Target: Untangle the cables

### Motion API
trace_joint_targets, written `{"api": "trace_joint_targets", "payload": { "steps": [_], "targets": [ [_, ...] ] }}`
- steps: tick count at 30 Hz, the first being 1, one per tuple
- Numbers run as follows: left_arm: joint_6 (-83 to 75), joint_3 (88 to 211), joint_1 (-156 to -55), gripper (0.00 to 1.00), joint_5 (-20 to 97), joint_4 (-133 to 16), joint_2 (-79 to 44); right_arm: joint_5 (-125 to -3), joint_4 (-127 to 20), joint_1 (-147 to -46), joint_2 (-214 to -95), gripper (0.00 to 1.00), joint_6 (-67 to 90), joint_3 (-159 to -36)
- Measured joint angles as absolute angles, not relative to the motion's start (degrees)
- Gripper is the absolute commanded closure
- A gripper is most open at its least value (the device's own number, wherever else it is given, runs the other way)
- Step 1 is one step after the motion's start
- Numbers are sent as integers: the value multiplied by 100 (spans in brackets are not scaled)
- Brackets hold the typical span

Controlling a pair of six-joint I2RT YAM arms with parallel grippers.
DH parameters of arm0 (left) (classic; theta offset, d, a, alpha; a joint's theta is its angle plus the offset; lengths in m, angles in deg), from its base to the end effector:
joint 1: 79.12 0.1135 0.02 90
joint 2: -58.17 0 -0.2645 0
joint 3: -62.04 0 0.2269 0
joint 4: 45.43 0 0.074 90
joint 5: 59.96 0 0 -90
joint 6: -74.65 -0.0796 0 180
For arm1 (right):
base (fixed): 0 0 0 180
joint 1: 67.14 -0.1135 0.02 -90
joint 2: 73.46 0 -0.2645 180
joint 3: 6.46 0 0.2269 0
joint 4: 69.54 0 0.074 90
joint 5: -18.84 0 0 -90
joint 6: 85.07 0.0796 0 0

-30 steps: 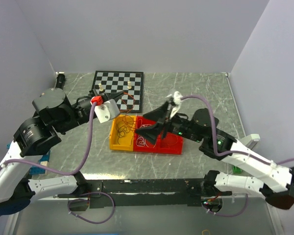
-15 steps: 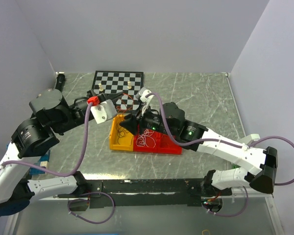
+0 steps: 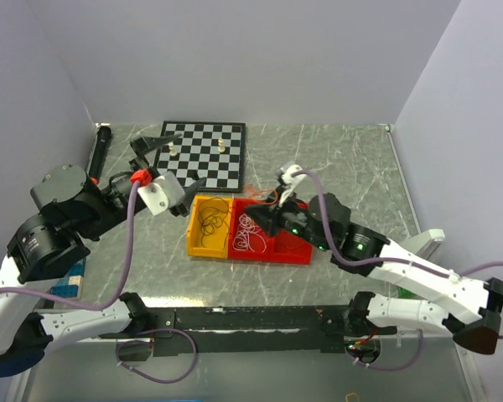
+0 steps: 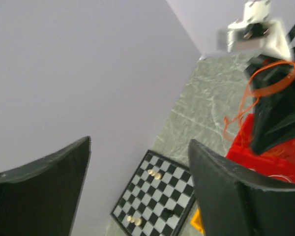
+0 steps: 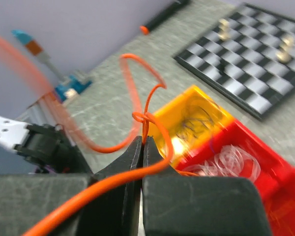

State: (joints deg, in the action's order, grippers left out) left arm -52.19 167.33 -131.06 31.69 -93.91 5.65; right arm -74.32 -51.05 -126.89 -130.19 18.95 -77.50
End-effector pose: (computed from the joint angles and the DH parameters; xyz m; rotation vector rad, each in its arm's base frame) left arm 0.0903 -0.1191 0.5155 1.0661 1.0557 -0.2339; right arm 0.1286 0.2119 0.3795 -0.6307 1.6097 0.9262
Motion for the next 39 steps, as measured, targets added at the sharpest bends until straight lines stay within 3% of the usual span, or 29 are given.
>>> {"api": "trace_joint_targets", "payload": {
  "steps": [8,17,18,22,25,32,36,39],
  "targets": [
    [-4727,17028,-12772,3,2369,-9850,-31,-7819,-4241,-11952,-12471,100,2536,-6908],
    [-3885,16997,-11360,3,2529,-10610,-479,-7749,-3330,-10737,-14066,99,3244,-6650],
    [-3822,16997,-11257,3,2546,-10645,-512,-7676,-3199,-10560,-14328,93,3301,-6707],
    [-3621,16977,-11023,3,2634,-10696,-586,-7414,-2749,-10158,-15067,48,3480,-7037],
    [-3496,16914,-10960,3,2677,-10693,-580,-7287,-2578,-10138,-15139,31,3535,-7166],
    [-3140,16759,-10567,3,2879,-10672,-704,-6975,-2373,-10134,-14962,23,3545,-7260],
    [-2889,16759,-10324,3,3056,-10669,-982,-6807,-2165,-10134,-14532,0,3559,-7299],
    [-2677,16761,-10272,3,3130,-10672,-1174,-6704,-1938,-10134,-14042,0,3521,-7476]
  ]
}}
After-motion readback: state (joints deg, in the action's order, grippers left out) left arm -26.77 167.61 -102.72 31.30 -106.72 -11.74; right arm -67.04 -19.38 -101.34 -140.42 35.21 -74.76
